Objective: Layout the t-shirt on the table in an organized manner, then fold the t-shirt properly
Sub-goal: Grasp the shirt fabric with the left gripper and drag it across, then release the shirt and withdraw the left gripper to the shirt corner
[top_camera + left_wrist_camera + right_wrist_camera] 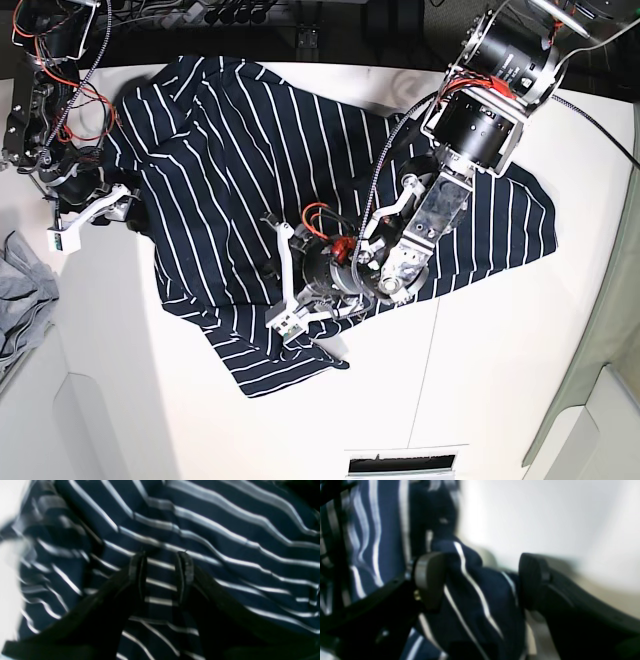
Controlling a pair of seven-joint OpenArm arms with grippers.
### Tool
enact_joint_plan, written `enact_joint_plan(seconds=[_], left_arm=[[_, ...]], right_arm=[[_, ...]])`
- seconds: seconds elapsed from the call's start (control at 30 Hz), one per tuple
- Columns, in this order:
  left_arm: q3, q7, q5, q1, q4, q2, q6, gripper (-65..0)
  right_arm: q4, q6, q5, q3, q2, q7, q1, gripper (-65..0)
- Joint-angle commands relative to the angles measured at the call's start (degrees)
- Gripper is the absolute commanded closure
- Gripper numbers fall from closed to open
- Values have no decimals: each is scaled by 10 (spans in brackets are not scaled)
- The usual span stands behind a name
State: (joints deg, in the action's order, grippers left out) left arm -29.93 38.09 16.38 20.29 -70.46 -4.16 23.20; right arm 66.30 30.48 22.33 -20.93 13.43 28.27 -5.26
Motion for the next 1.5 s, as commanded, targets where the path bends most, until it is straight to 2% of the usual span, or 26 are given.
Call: enact_joint_plan(seconds=[0.0, 0.07, 0.17, 0.23, 0.37, 0.57, 0.73, 0.8, 0.97, 1.0, 1.1, 1.17, 1.3, 1.47], left_arm=[[3, -12, 4, 10, -10, 0, 2, -216], [3, -22, 3, 0, -10, -9, 2, -216], [3, -37, 1, -12, -10, -25, 2, -216], [3, -38, 1, -20, -10, -38, 2, -216], [3, -45, -17, -41, -8, -70, 2, -216], [3, -68, -49, -51, -6, -120, -10, -215], [3, -70, -48, -51, -6, -151, -27, -216], [3, -70, -48, -51, -6, -157, -26, -215], [3, -70, -48, -51, -6, -157, -26, -215], [3, -70, -48, -51, -6, -157, -26, -216], [3, -70, -48, -51, -6, -157, -26, -215], [3, -69, -48, -51, -6, -157, -26, -216], [3, -58, -49, -51, -6, -159, -26, -216], [3, -46, -49, -54, -6, -160, -26, -216]], right_arm=[[7, 10, 15, -1, 8, -12, -3, -413], [8, 13, 29, -1, 8, -11, 0, -288], [13, 13, 32, -1, 8, -7, 1, 0], [28, 14, 38, -1, 9, 14, 6, 0], [99, 19, 90, -13, 8, 52, 39, 0], [242, 20, 114, -74, 9, 68, 101, 0], [329, 24, 222, -104, 7, 115, 158, 0], [351, 30, 246, -100, -6, 126, 175, 0], [364, 32, 243, -65, -54, 129, 195, 0], [364, 32, 237, -53, -61, 129, 199, -15], [363, 32, 207, -12, -79, 129, 207, -263], [363, 32, 189, 16, -82, 124, 210, -348], [363, 29, 159, 40, -82, 98, 210, -353], [363, 18, 123, 14, -82, 44, 209, -353]])
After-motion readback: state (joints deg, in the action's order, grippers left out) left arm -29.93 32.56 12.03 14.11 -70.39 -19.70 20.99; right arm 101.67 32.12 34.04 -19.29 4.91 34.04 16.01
